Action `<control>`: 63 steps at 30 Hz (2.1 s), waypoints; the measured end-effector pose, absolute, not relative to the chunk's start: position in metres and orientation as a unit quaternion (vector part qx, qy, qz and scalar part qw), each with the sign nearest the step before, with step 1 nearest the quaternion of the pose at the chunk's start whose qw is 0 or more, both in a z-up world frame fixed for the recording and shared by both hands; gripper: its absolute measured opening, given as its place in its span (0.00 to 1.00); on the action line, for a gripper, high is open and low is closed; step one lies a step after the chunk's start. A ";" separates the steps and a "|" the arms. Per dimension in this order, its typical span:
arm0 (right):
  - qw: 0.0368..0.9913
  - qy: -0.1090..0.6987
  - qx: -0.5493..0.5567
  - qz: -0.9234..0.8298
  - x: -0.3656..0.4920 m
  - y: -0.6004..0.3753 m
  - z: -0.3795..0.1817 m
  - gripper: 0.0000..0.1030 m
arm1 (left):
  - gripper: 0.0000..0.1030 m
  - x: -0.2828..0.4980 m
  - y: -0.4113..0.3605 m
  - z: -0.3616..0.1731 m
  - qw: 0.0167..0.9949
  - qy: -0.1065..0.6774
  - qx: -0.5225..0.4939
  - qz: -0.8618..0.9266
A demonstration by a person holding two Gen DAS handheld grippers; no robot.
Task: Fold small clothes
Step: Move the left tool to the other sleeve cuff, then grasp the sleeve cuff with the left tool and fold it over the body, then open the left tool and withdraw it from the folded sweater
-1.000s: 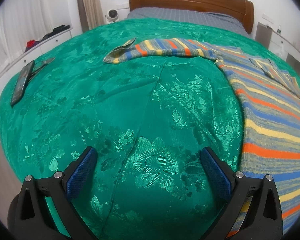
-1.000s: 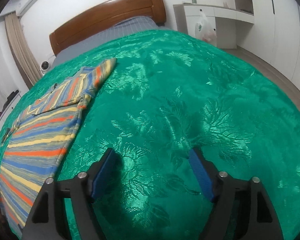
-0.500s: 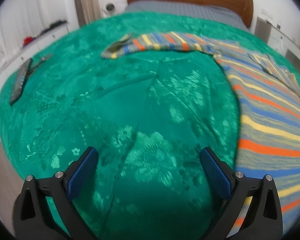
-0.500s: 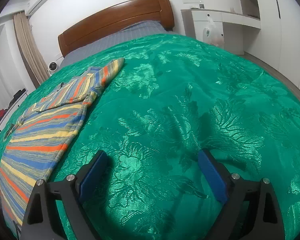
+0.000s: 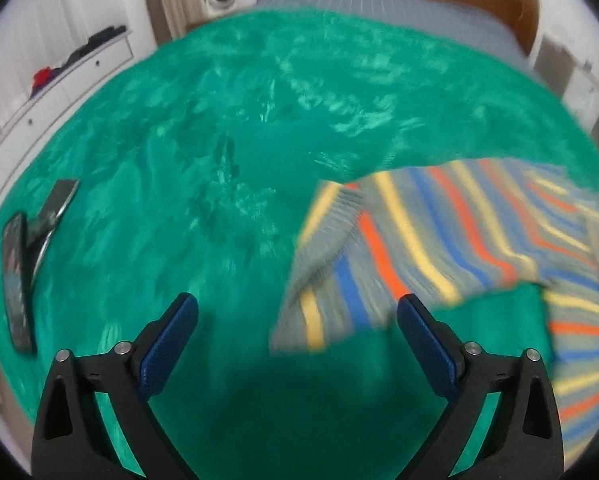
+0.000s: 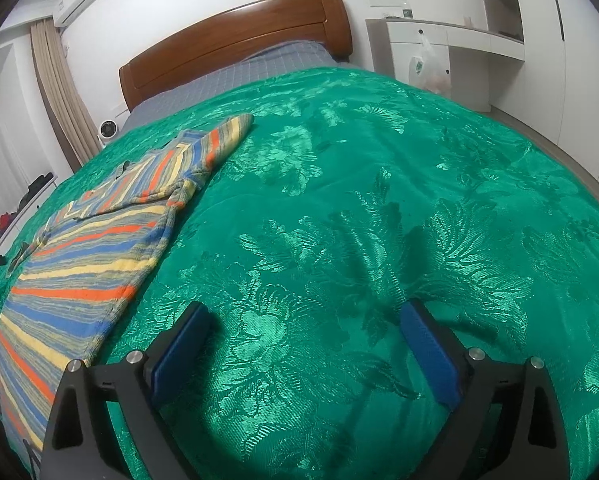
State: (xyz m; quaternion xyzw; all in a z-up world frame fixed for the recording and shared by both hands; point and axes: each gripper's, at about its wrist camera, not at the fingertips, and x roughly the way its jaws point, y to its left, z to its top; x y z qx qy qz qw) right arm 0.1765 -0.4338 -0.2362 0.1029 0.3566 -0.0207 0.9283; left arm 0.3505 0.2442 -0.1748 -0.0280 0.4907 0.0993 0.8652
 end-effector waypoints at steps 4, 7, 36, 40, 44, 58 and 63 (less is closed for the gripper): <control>0.928 0.359 0.098 -0.023 0.177 -0.433 -0.236 0.93 | 0.05 0.379 0.247 -0.191 0.846 0.526 -0.053 0.069; 0.928 0.360 0.096 -0.024 0.177 -0.432 -0.236 0.93 | 0.01 0.385 0.255 -0.163 0.857 0.502 -0.085 0.074; 0.930 0.354 0.099 -0.019 0.175 -0.433 -0.235 0.94 | 0.60 0.333 -0.064 -0.109 0.862 0.456 0.007 -0.223; 0.930 0.354 0.098 -0.020 0.174 -0.433 -0.235 0.94 | 0.67 0.328 0.011 -0.122 0.869 0.455 0.078 -0.177; 0.930 0.354 0.098 -0.020 0.174 -0.432 -0.235 0.94 | 0.67 0.340 0.021 -0.157 0.852 0.475 0.147 -0.162; 0.929 0.357 0.093 -0.024 0.176 -0.431 -0.236 0.94 | 0.10 0.350 0.045 -0.196 0.898 0.434 0.070 -0.031; 0.929 0.356 0.093 -0.024 0.176 -0.431 -0.236 0.94 | 0.68 0.338 0.062 -0.187 0.896 0.440 0.056 -0.018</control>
